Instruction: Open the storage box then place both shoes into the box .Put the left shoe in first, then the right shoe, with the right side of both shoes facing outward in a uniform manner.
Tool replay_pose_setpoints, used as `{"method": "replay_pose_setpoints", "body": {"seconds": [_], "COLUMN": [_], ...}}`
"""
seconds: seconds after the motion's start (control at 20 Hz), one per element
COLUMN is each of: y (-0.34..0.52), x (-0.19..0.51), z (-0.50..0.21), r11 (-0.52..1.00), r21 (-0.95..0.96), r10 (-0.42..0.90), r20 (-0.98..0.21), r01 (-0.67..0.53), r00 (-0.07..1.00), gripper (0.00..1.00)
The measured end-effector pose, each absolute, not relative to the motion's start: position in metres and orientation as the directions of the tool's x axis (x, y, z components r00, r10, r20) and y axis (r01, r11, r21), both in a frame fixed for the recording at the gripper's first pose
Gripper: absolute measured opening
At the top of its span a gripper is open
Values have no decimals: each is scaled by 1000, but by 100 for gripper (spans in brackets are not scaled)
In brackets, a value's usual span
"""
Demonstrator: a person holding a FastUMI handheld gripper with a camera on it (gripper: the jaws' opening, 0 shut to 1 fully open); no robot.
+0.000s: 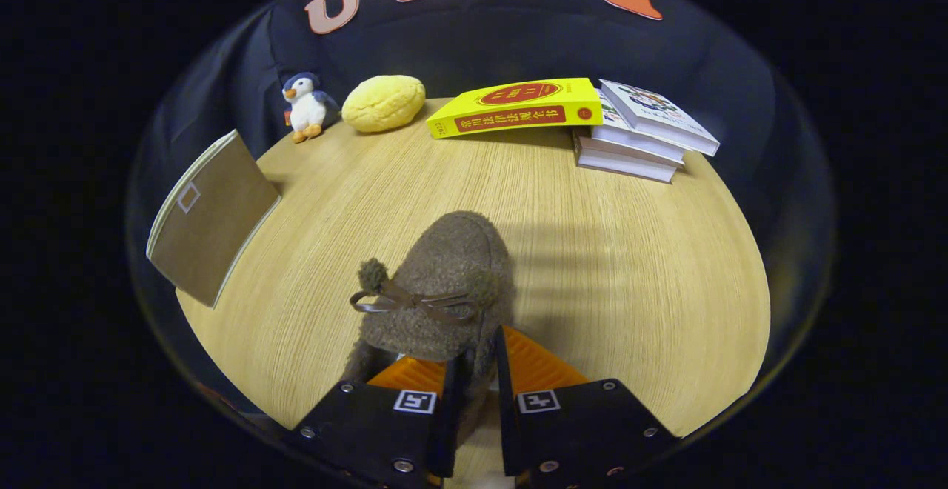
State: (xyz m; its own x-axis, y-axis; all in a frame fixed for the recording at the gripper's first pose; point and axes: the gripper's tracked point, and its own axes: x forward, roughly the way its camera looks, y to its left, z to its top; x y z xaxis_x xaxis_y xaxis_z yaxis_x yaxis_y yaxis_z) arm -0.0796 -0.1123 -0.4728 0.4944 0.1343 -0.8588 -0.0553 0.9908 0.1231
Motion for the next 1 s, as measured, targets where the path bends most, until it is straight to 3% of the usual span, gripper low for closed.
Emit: {"method": "replay_pose_setpoints", "body": {"seconds": [0.15,0.25,1.0], "y": [-113,-111,4], "x": [-78,-82,-52], "z": [-472,-466,-341], "r11": [994,992,974], "r21": [101,122,207], "r10": [110,113,135], "r20": [-852,-857,-858], "r01": [-46,-15,94], "r00": [511,502,496], "gripper": [9,5,4]}}
